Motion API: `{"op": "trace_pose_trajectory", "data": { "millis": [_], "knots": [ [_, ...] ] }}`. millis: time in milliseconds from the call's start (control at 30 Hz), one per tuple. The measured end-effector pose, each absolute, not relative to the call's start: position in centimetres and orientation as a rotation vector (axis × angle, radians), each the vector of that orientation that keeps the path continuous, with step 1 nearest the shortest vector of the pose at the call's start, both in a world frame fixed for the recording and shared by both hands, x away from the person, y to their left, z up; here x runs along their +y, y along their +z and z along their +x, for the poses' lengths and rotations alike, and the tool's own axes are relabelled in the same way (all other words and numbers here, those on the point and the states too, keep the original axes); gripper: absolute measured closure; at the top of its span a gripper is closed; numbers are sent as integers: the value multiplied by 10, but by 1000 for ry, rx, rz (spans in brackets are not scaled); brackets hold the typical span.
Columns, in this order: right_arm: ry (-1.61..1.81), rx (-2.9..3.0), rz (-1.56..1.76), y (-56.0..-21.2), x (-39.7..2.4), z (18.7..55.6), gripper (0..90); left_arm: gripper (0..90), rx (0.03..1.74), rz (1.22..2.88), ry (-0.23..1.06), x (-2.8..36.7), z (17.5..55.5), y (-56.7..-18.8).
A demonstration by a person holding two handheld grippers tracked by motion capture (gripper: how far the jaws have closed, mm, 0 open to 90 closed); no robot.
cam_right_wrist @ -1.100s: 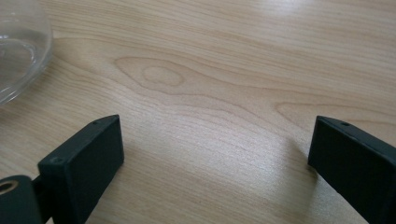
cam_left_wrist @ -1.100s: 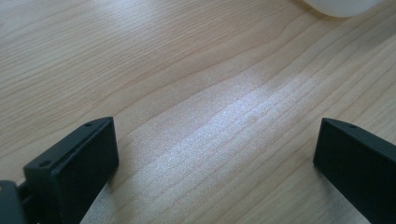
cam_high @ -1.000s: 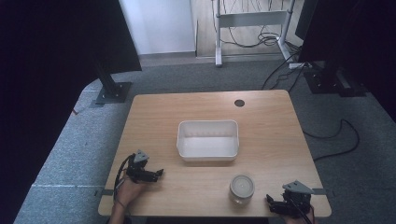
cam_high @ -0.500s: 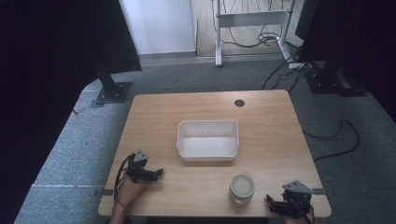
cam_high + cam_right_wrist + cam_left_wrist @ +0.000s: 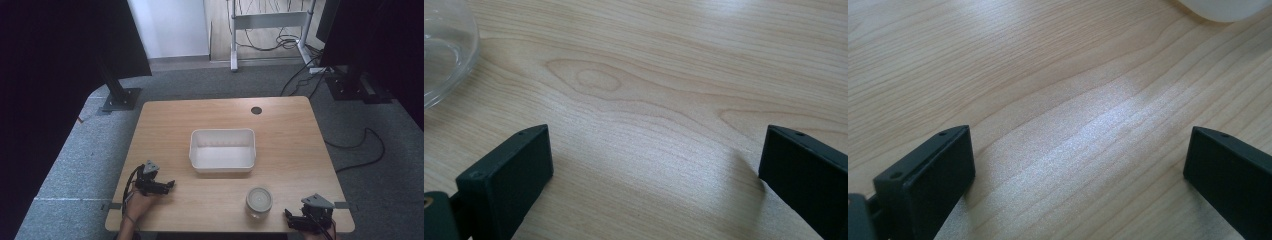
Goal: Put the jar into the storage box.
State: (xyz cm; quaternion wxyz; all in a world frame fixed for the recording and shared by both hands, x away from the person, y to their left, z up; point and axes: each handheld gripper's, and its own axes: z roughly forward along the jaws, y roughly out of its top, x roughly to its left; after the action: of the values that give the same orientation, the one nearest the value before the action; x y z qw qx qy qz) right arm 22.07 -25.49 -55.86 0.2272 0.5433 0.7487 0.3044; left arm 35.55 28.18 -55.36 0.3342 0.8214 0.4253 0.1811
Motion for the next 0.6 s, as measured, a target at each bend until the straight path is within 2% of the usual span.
{"op": "trace_pose_trajectory", "data": {
  "millis": [600],
  "knots": [
    [912,2058,1453,-545,-251,211,2,0,1118,2141,476,282,356,-554]
  ]
}}
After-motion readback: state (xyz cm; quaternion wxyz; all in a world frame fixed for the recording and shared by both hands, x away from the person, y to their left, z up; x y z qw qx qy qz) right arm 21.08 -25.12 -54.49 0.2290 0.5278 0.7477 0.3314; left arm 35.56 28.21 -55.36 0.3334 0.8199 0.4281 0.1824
